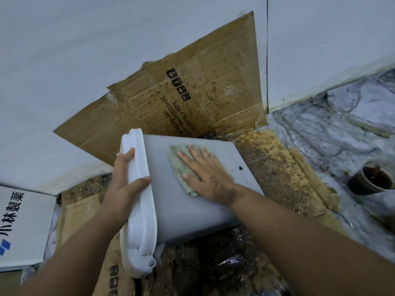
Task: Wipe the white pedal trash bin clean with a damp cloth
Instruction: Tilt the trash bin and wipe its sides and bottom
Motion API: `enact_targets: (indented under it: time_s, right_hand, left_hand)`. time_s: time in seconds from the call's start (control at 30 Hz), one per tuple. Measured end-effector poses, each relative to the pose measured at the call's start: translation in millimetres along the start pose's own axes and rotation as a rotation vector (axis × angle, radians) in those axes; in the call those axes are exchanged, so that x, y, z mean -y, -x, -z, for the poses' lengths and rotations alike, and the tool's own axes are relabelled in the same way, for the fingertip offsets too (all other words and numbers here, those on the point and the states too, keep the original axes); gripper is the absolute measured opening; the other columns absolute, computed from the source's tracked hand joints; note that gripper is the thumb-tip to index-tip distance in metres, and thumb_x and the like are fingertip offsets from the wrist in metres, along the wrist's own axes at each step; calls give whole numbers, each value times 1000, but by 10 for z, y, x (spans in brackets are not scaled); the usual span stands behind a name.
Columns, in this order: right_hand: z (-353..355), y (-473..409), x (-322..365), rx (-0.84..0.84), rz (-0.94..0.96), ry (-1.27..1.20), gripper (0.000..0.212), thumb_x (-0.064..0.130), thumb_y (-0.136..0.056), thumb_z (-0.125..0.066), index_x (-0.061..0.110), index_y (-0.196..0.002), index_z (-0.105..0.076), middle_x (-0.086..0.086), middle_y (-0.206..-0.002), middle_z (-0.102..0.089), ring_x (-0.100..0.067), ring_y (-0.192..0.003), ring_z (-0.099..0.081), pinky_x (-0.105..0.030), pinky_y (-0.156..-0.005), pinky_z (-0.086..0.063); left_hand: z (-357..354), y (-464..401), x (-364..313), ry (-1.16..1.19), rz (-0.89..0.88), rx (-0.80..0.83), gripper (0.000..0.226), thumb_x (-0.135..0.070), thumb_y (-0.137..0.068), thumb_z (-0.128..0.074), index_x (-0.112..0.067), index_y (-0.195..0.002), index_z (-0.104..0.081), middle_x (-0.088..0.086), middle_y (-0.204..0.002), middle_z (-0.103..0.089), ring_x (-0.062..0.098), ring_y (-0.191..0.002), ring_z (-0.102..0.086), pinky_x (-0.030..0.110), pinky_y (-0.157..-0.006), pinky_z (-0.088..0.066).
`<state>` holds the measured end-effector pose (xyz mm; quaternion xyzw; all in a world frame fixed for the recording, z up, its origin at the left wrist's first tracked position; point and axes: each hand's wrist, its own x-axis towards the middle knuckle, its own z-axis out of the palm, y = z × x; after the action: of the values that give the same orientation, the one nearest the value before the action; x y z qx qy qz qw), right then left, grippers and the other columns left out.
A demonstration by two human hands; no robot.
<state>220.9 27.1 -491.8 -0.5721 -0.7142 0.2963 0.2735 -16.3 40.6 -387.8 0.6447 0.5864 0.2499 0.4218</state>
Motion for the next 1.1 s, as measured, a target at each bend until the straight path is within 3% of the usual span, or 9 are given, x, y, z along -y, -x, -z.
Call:
enact_targets:
  time_s: [0.13, 0.27, 0.43, 0.6, 0.67, 0.83, 0.9, 0.97, 1.1]
  right_hand:
    - [127, 9, -770, 124, -205, 64, 38, 37, -103, -24, 23, -134, -43, -25, -155, -36, -56, -138, -34, -72, -102, -36]
    - [99, -42, -573, -20, -426, 105, 63, 49, -103, -20, 24, -159, -6, -9, -168, -2, -39, -153, -3, -56, -122, -2]
    - [-130, -252, 663, -21, 38, 20, 65, 46, -101, -28, 34, -159, -2, 3, -168, 3, -26, -154, 12, -46, -121, 14]
    - [-126, -532, 340, -12, 65, 41, 64, 58, -100, -24, 40, -157, -2, 8, -168, 2, -22, -154, 9, -43, -122, 12]
    - [-83, -586, -27, -44, -97, 73, 74, 70, -93, -10, 35, -158, -3, 0, -168, -2, -26, -155, 3, -48, -124, 4]
    - [156, -428, -748, -43, -462, 64, 83, 61, -89, -2, 17, -158, -19, -18, -165, -13, -39, -151, -13, -51, -123, -8]
    - [162, -420, -755, 40, -453, 118, 92, 57, -79, 11, 18, -158, -17, -17, -166, -4, -42, -151, -8, -55, -122, -6]
    - [65, -474, -425, -13, -427, 88, 73, 56, -94, -6, 23, -159, -11, -12, -167, -4, -40, -152, -7, -58, -122, -6]
    - [-159, -658, 602, -9, 13, 47, 61, 44, -101, -25, 35, -158, -5, 3, -168, -4, -23, -154, 5, -43, -122, 10]
  left_hand:
    - [-33, 40, -42, -34, -17, -4, 87, -64, -64, -66, -62, -142, -29, -30, -161, -7, 24, -145, -28, 58, -116, -32]
    - [-34, 24, -46, -68, -32, -5, 87, -64, -64, -65, -64, -142, -27, -31, -162, -2, 23, -150, -22, 58, -118, -28]
    - [0, 27, 27, -30, -24, -30, 86, -61, -62, -67, -66, -139, -31, -29, -163, -4, 15, -152, -18, 56, -118, -27]
    - [53, 13, 100, -2, -1, -21, 84, -60, -64, -70, -66, -140, -32, -30, -161, -10, 21, -148, -27, 59, -115, -33]
    - [53, 28, 105, -3, 2, -20, 84, -60, -64, -69, -68, -139, -31, -34, -161, -5, 18, -149, -25, 57, -116, -31]
    - [16, 47, 39, -47, -17, -6, 87, -63, -63, -66, -67, -141, -27, -33, -162, 1, 16, -150, -21, 56, -118, -28]
    - [7, 40, 25, -39, -26, -6, 87, -62, -64, -66, -66, -141, -27, -33, -162, 0, 18, -150, -22, 56, -118, -29]
    - [13, 42, 46, -27, -32, -11, 85, -60, -65, -66, -65, -141, -28, -32, -162, -2, 18, -150, -23, 56, -117, -30]
    - [52, 45, 105, -47, -32, -28, 83, -62, -65, -65, -67, -139, -28, -31, -163, 0, 11, -153, -14, 54, -119, -26]
